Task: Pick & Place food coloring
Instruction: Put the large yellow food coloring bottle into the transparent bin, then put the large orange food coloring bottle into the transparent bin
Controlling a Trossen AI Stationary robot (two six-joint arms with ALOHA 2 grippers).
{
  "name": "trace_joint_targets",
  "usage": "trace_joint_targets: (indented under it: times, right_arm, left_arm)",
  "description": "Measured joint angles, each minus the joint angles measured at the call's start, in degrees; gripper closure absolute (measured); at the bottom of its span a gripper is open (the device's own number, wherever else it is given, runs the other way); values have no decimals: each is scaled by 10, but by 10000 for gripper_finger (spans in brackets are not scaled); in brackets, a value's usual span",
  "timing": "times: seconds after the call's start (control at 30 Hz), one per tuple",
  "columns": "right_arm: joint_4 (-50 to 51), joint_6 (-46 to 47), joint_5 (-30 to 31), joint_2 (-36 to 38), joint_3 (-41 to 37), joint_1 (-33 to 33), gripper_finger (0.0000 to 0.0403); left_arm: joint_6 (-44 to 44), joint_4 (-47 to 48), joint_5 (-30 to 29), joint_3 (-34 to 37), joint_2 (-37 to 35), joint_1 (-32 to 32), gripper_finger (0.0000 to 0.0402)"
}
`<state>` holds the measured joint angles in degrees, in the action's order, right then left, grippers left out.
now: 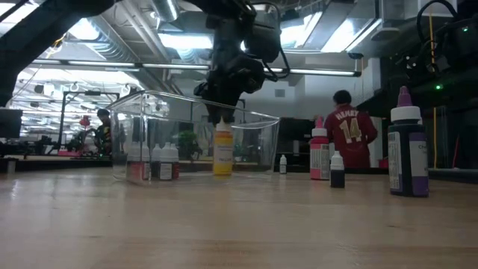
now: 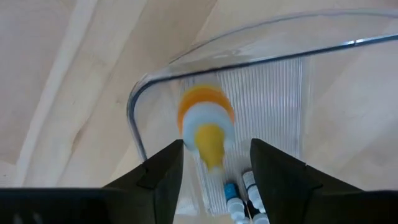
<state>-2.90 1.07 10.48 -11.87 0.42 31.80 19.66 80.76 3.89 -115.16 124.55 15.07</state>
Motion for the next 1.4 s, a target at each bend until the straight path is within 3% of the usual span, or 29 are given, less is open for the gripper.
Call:
trace_joint_targets:
  times: [0.33, 0.57, 0.73, 0.97, 1.13, 1.4]
  right_arm:
    - [0, 0, 0, 0, 0, 0, 8]
    - [0, 1, 0, 0, 0, 0, 8]
    - [0, 1, 0, 0, 0, 0, 8]
    - [0, 0, 0, 0, 0, 0, 8]
    - [0, 0, 0, 0, 0, 0, 8]
    - [0, 1, 0, 0, 0, 0, 8]
  left_arm:
    - [-8, 63, -62, -88, -1, -15, 218]
    - [-2, 91, -103, -155, -14, -57, 176]
    - [30, 93, -98, -155, -54, -115, 148]
    - [130, 93, -85, -154, -83, -228, 150]
    - [181, 92, -81, -116, -98, -299, 150]
    - [291, 88, -74, 39, -175, -379, 151]
